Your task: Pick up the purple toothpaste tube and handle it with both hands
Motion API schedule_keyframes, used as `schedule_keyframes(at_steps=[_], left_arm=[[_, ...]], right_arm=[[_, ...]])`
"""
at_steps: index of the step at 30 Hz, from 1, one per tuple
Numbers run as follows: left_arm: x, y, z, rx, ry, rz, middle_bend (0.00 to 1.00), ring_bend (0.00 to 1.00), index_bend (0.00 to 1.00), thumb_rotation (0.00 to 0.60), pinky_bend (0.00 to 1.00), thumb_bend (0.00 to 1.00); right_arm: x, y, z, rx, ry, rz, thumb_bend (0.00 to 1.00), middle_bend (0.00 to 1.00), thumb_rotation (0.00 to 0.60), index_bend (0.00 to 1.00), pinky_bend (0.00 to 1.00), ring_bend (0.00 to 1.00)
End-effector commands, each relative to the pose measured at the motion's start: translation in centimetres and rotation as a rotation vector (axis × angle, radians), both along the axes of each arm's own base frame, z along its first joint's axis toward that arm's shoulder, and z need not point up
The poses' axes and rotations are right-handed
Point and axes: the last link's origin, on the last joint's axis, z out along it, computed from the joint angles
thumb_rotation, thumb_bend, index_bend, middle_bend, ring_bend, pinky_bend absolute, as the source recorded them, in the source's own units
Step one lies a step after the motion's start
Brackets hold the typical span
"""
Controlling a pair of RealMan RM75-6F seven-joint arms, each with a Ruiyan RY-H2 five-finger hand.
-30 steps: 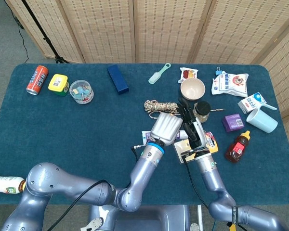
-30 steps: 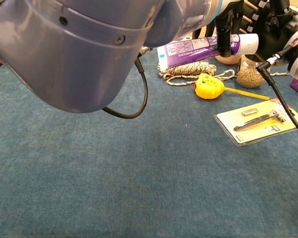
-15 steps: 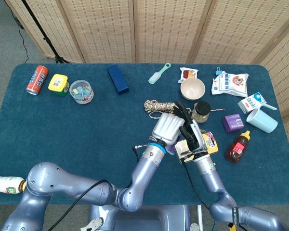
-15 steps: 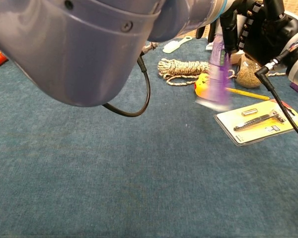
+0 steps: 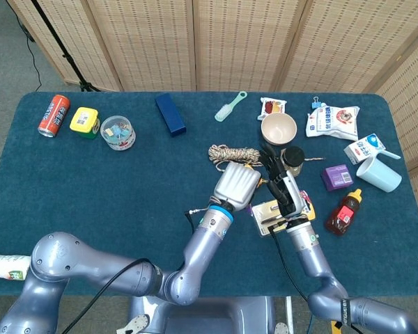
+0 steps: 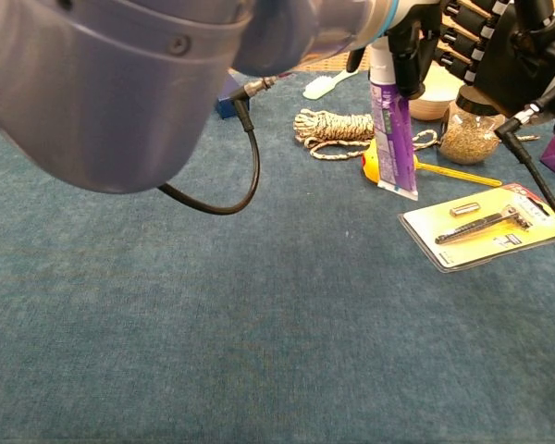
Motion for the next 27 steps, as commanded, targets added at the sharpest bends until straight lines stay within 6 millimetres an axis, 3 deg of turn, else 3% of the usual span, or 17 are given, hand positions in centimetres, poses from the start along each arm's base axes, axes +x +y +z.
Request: schedule_keyframes(at_steps=[1, 13, 19, 27], left_arm=[[-0.8, 0.1, 0.5, 0.015, 0.02, -0.005, 0.61, 0.59, 0.6, 0.6, 0.67, 0.71], [-6.4, -0.5, 3.2, 0.035, 0.147, -0.015, 0.54, 0.5, 0.43, 0.6, 0.67, 0.71], [-9.0, -0.7, 4.4, 0.053, 0.198, -0.013, 0.51, 0.46, 0.39, 0.6, 0.67, 0.7], [-10.7, -0.1, 5.6, 0.081, 0.172, 0.015, 0.34, 0.33, 0.3, 0.6, 0.61, 0.66]], right_arm=[[-0.4, -0.1, 0.3, -0.01, 0.013, -0.006, 0.0, 0.0, 0.222, 0.0, 0.0, 0.0], [-2.4, -0.6, 1.8, -0.032, 0.072, -0.033, 0.0, 0.0, 0.221, 0.0, 0.0, 0.0], [-3.1, -0.6, 2.5, -0.044, 0.094, -0.047, 0.0, 0.0, 0.222, 0.0, 0.0, 0.0], [-4.0, -0.7, 3.5, -0.065, 0.123, -0.062, 0.0, 0.0, 0.222, 0.0, 0.0, 0.0]])
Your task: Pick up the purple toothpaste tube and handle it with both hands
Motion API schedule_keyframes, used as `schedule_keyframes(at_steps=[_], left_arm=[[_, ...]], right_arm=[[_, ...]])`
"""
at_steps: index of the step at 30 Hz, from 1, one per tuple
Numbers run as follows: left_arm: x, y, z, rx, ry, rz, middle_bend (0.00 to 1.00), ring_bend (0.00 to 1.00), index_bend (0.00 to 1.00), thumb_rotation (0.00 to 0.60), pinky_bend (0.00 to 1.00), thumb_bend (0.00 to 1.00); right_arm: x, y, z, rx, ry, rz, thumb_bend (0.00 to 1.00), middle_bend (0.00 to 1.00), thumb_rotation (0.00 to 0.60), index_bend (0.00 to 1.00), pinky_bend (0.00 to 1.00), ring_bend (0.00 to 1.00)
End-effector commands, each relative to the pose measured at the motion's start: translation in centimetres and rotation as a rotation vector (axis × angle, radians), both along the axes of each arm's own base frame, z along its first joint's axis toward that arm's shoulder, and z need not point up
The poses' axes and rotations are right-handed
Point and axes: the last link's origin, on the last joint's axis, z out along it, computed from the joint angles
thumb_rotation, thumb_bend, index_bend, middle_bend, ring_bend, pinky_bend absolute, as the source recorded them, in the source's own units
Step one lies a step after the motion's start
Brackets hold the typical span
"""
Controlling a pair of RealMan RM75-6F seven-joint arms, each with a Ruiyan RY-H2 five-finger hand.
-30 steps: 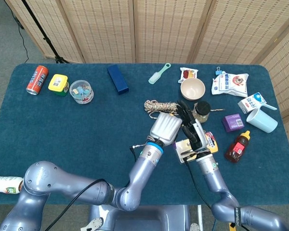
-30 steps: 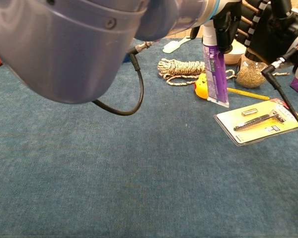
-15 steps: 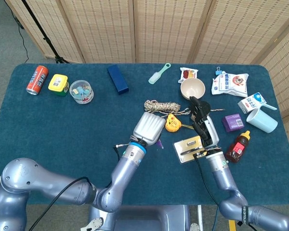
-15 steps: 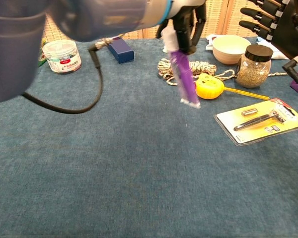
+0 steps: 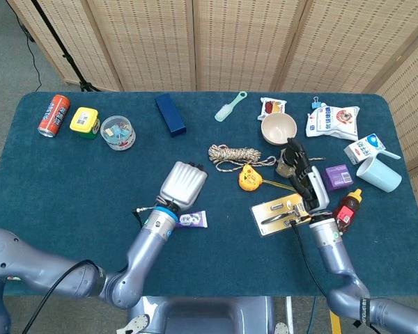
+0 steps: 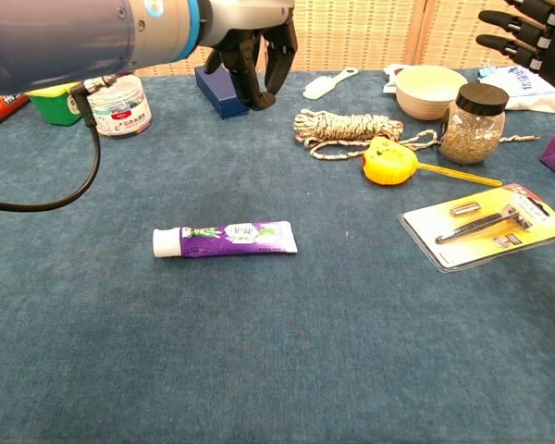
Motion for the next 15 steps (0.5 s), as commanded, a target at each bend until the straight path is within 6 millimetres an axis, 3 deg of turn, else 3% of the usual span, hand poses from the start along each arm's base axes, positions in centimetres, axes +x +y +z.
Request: schedule_keyframes(at_steps=[1, 8, 15], left_arm=[[-0.7, 0.2, 0.7, 0.01, -0.023, 0.014, 0.33, 0.31, 0.29, 0.6, 0.59, 0.66], [-3.3, -0.2, 3.8, 0.039, -0.121, 0.059, 0.21, 0.19, 0.17, 0.6, 0.44, 0.62], [-7.1, -1.6, 6.5, 0.082, -0.173, 0.085, 0.15, 0.14, 0.13, 0.6, 0.39, 0.56]], right_arm=[[-0.2, 0.0, 0.4, -0.009, 0.016, 0.001, 0.0, 0.0, 0.222, 0.0, 0.0, 0.0], [-1.2, 0.2, 1.9, -0.037, 0.099, 0.012, 0.0, 0.0, 0.224, 0.0, 0.0, 0.0], [-2.3, 0.3, 2.9, -0.052, 0.184, 0.008, 0.0, 0.0, 0.258, 0.0, 0.0, 0.0]])
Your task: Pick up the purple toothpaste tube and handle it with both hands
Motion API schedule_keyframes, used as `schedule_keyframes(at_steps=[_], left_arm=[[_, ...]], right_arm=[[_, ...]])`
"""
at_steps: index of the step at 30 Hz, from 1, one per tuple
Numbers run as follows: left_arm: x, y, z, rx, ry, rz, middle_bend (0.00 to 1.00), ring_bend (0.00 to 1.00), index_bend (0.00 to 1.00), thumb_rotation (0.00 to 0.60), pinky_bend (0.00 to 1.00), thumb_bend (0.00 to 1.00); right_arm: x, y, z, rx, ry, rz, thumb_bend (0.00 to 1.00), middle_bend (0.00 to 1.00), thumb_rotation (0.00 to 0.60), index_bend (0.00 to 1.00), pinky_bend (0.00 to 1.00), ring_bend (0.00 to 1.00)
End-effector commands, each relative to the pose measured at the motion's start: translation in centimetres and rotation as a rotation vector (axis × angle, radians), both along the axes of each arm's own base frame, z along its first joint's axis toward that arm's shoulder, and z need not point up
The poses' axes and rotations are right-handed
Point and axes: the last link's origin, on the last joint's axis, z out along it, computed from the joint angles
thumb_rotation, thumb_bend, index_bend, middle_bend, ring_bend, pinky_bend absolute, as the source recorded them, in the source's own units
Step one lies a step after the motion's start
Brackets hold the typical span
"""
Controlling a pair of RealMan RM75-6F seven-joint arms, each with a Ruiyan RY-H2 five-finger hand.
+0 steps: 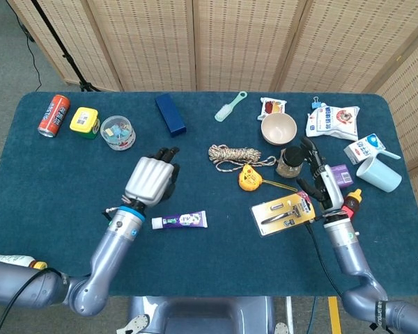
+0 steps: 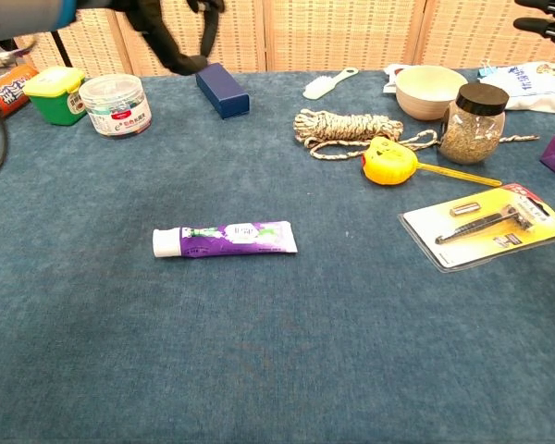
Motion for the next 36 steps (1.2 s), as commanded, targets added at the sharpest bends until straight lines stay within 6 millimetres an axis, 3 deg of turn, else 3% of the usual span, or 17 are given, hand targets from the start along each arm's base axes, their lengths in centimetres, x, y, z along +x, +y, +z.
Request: schedule_keyframes(at_steps=[1, 5, 7, 10, 12, 17, 19, 22, 32, 36], left_arm=[[-2.7, -1.1, 1.6, 0.02, -0.008, 0.023, 0.14, 0.13, 0.13, 0.6, 0.38, 0.54], [-5.5, -2.0, 2.9, 0.051, -0.002, 0.043, 0.13, 0.12, 0.12, 0.6, 0.35, 0.5], [-7.1, -2.4, 3.7, 0.073, 0.004, 0.057, 0.13, 0.12, 0.12, 0.6, 0.34, 0.48], [-8.4, -2.9, 4.3, 0.083, 0.003, 0.071, 0.12, 0.11, 0.12, 0.6, 0.33, 0.46], [-9.0, -3.1, 4.6, 0.087, 0.003, 0.08, 0.12, 0.11, 0.12, 0.6, 0.32, 0.46], [-11.6, -4.2, 6.1, 0.124, -0.004, 0.111, 0.12, 0.11, 0.12, 0.6, 0.31, 0.46], [-13.8, -5.2, 7.5, 0.18, -0.016, 0.15, 0.12, 0.13, 0.15, 0.6, 0.31, 0.46], [-15.6, -6.0, 8.4, 0.237, -0.038, 0.149, 0.14, 0.16, 0.21, 0.6, 0.31, 0.46], [-20.0, -8.3, 9.8, 0.331, -0.074, 0.2, 0.19, 0.18, 0.28, 0.6, 0.31, 0.46], [-21.2, -9.2, 9.9, 0.321, -0.062, 0.217, 0.19, 0.17, 0.28, 0.6, 0.26, 0.46]], right_arm=[[-0.8, 0.0, 0.5, -0.006, 0.049, -0.007, 0.0, 0.0, 0.285, 0.0, 0.0, 0.0], [-1.8, 0.0, 1.2, -0.02, 0.134, -0.013, 0.0, 0.0, 0.377, 0.0, 0.0, 0.0], [-2.4, 0.1, 1.7, -0.034, 0.181, -0.023, 0.0, 0.0, 0.457, 0.0, 0.0, 0.0], [-2.9, 0.1, 2.2, -0.052, 0.223, -0.035, 0.0, 0.0, 0.558, 0.0, 0.0, 0.0], [-3.2, 0.1, 2.4, -0.058, 0.247, -0.04, 0.0, 0.0, 0.591, 0.0, 0.0, 0.0], [-4.3, 0.1, 3.3, -0.092, 0.345, -0.066, 0.0, 0.0, 0.6, 0.0, 0.0, 0.0], [-5.5, 0.3, 4.1, -0.126, 0.453, -0.085, 0.0, 0.0, 0.6, 0.0, 0.0, 0.0], [-6.4, 0.8, 4.7, -0.155, 0.55, -0.104, 0.0, 0.0, 0.6, 0.0, 0.0, 0.0], [-8.7, 3.0, 6.4, -0.256, 0.897, -0.118, 0.0, 0.0, 0.6, 0.04, 0.0, 0.0], [-9.3, 4.7, 6.8, -0.256, 0.986, -0.12, 0.0, 0.0, 0.6, 0.05, 0.0, 0.0]])
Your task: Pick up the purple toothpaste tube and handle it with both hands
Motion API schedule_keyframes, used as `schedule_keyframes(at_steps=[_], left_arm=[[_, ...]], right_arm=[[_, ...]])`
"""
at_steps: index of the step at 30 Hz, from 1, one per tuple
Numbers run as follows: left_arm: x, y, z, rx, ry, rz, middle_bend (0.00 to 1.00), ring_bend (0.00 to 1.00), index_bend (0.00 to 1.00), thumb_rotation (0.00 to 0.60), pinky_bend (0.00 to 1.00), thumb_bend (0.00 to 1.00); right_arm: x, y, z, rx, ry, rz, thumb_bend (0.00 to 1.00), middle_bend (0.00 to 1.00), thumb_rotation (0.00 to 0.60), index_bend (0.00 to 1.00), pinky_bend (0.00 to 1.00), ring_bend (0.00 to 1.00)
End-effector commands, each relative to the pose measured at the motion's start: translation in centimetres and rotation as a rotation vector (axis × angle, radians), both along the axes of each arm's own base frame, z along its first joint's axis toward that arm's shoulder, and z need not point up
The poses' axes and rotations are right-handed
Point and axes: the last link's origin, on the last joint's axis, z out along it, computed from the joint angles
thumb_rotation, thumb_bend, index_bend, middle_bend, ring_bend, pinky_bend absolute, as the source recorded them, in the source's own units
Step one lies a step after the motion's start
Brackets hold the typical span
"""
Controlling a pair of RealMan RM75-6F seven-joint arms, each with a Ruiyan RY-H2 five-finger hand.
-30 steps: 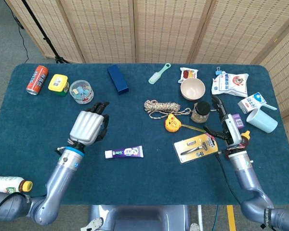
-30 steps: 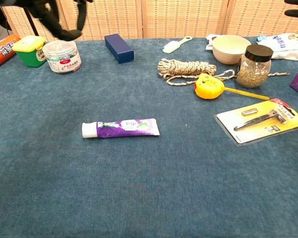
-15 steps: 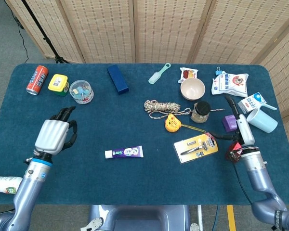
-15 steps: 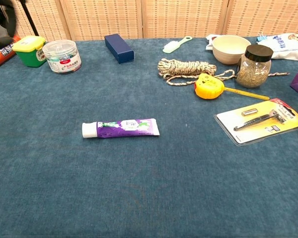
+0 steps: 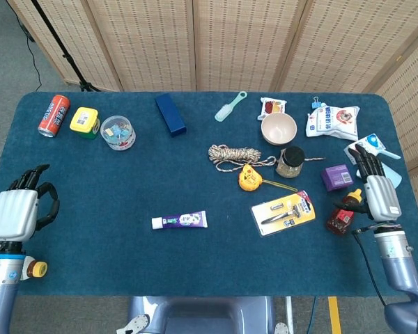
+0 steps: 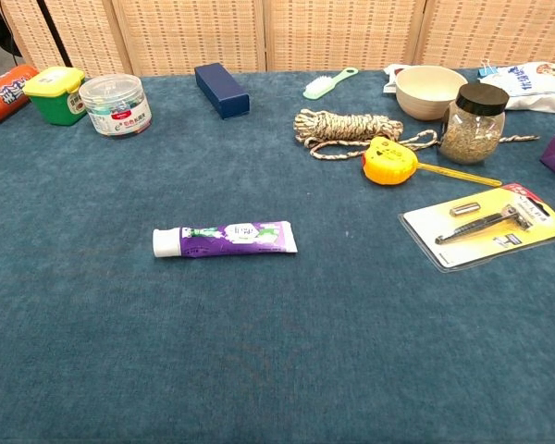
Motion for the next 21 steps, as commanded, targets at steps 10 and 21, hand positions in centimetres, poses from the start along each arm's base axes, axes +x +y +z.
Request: schedule_keyframes(at_steps=[10, 21], left_arm=[[-3.2, -2.8, 0.5, -0.003, -0.052, 0.074, 0.19, 0.18, 0.27, 0.6, 0.22, 0.46], [-3.4, -3.1, 0.4, -0.02, -0.086, 0.05, 0.19, 0.2, 0.27, 0.6, 0.22, 0.46]], right_arm=[[-1.3, 6.1, 1.3, 0.006, 0.263, -0.052, 0.0, 0.0, 0.6, 0.04, 0.0, 0.0], [-0.6, 8.2, 1.7, -0.026, 0.302, -0.071, 0.0, 0.0, 0.6, 0.03, 0.0, 0.0]])
